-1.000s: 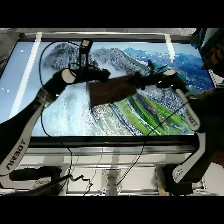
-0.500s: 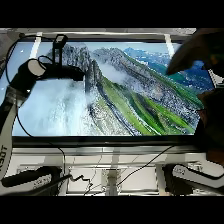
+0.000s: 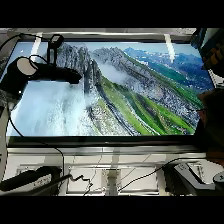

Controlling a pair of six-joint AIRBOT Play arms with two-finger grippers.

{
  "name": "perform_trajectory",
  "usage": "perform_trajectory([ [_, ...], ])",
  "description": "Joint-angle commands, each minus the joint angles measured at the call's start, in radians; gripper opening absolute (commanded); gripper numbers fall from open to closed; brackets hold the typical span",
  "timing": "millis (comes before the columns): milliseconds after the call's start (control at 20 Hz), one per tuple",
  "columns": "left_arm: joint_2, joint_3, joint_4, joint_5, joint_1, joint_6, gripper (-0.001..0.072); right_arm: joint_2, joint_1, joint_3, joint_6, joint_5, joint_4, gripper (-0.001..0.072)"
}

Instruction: Fold the clothes and pants, and hang the long-sleeved shirts on hangers.

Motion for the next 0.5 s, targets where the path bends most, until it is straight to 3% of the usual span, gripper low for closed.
perform_trajectory([
  [0,0.002,0.0,0.0,-0.014,0.001,0.0,0.011,0.024,-0.15,0.0,0.089,0.22,-0.28,0.0027],
  [250,0.002,0.0,0.0,-0.014,0.001,0.0,0.011,0.025,-0.207,0.0,0.096,0.248,-0.421,0.0044],
  [300,0.002,0.0,0.0,-0.014,0.001,0.0,0.011,0.024,-0.207,0.0,0.097,0.231,-0.425,0.0201],
  [400,0.002,0.0,0.0,-0.014,0.001,0.0,0.011,0.024,-0.206,0.0,0.166,0.217,-0.407,0.072],
  [450,0.002,0.0,0.0,-0.014,0.001,0.0,0.011,0.024,-0.206,0.0,0.19,0.221,-0.385,0.07],
])
